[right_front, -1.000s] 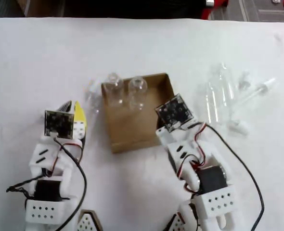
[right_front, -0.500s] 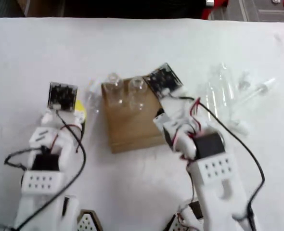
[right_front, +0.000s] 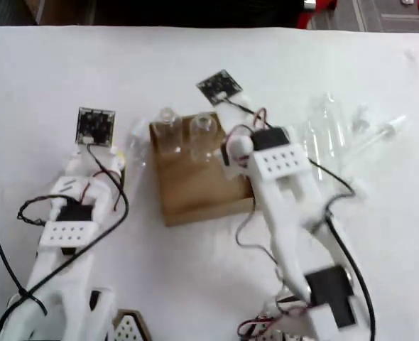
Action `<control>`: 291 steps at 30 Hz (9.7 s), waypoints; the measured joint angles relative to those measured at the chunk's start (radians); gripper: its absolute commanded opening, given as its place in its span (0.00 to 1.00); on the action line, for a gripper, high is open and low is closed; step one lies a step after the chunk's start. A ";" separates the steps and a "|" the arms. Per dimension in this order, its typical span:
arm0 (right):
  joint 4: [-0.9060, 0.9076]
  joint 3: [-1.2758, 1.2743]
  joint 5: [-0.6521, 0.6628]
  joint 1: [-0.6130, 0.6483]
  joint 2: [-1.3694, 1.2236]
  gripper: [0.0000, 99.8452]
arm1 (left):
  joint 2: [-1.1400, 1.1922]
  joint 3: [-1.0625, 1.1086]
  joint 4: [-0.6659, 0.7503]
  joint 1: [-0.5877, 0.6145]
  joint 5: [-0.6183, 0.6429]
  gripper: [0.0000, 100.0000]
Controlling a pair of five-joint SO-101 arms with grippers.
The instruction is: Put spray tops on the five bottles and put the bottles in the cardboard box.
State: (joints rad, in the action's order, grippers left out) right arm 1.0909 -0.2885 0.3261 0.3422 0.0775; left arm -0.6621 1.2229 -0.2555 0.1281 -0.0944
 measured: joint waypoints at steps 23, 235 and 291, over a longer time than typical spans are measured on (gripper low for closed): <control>-0.226 0.084 -0.003 0.100 -0.265 0.08 | 0.000 0.000 0.084 0.006 0.000 0.05; 0.606 1.134 -0.130 -0.239 0.336 0.02 | -0.126 0.101 0.112 0.040 0.000 0.05; -1.333 -0.902 -0.132 0.037 0.769 0.02 | -0.126 0.101 0.112 0.040 0.000 0.05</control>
State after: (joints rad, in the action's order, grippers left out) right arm -0.2424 -1.1907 0.1941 0.3790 0.8462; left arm -0.7879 1.3241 -0.1435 0.1680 -0.0944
